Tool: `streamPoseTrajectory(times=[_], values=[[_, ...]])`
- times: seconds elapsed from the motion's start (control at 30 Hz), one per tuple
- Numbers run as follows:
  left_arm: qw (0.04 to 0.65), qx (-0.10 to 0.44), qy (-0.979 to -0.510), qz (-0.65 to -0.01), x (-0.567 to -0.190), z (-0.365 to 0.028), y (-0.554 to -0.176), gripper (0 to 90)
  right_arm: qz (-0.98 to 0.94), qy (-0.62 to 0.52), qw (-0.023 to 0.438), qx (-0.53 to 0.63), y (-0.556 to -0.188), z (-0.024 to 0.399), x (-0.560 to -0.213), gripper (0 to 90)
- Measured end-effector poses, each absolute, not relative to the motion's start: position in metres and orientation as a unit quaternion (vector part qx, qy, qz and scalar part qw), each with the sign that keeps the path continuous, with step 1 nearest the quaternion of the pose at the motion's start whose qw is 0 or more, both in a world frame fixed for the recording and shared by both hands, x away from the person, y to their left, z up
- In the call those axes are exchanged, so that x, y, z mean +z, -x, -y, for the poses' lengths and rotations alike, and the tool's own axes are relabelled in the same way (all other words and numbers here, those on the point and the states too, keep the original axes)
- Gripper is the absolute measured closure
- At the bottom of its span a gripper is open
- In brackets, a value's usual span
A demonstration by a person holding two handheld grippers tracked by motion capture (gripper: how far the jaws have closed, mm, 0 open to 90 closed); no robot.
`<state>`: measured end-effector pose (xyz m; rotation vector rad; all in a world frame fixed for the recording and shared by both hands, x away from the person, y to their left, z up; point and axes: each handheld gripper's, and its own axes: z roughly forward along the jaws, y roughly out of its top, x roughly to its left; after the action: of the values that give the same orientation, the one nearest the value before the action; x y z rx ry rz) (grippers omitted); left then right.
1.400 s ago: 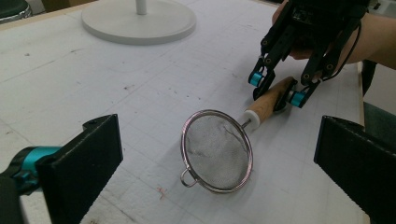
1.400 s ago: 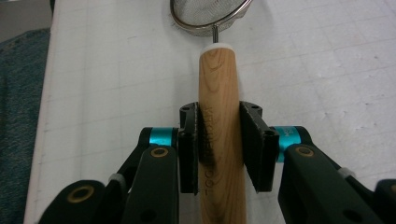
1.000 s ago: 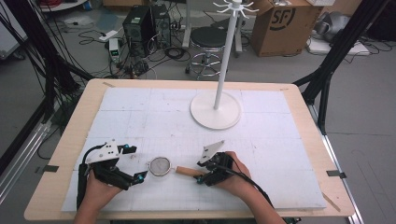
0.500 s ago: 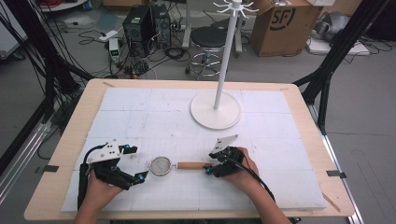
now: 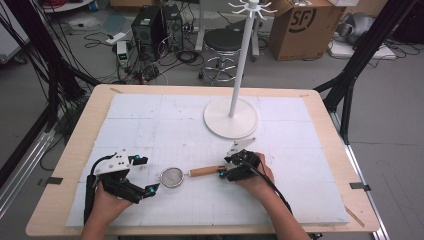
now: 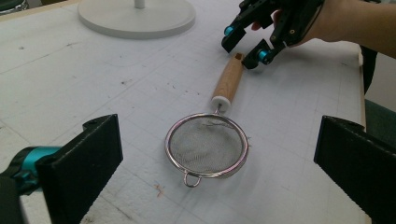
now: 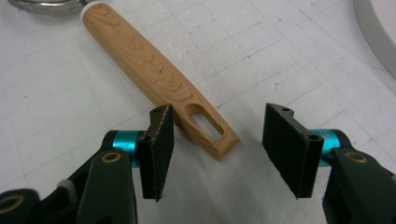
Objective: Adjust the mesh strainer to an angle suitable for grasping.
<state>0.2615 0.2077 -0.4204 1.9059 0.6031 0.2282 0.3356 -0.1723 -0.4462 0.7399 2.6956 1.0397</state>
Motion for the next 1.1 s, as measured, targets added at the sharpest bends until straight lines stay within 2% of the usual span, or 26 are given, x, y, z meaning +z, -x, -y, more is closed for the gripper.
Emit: streamPoseTrajectory(times=[0.4,0.63,0.87,0.93,1.1], values=[[0.536,0.096,-0.799,-0.255,-0.421,-0.209,-0.262,1.6,-0.895,-0.261,0.079,0.352,-0.341,0.171,-0.446,42.2],[0.536,0.096,-0.799,-0.255,-0.421,-0.209,-0.262,1.6,-0.887,-0.246,0.064,0.386,-0.333,0.187,-0.429,41.9],[0.535,0.095,-0.799,-0.256,-0.421,-0.207,-0.261,1.6,-0.87,-0.244,0.065,0.424,-0.324,0.209,-0.415,35.8],[0.535,0.095,-0.8,-0.256,-0.421,-0.207,-0.261,1.6,-0.866,-0.24,0.075,0.433,-0.32,0.22,-0.412,30.0],[0.535,0.095,-0.799,-0.256,-0.421,-0.208,-0.261,1.6,-0.862,-0.237,0.089,0.44,-0.311,0.234,-0.409,23.8]])
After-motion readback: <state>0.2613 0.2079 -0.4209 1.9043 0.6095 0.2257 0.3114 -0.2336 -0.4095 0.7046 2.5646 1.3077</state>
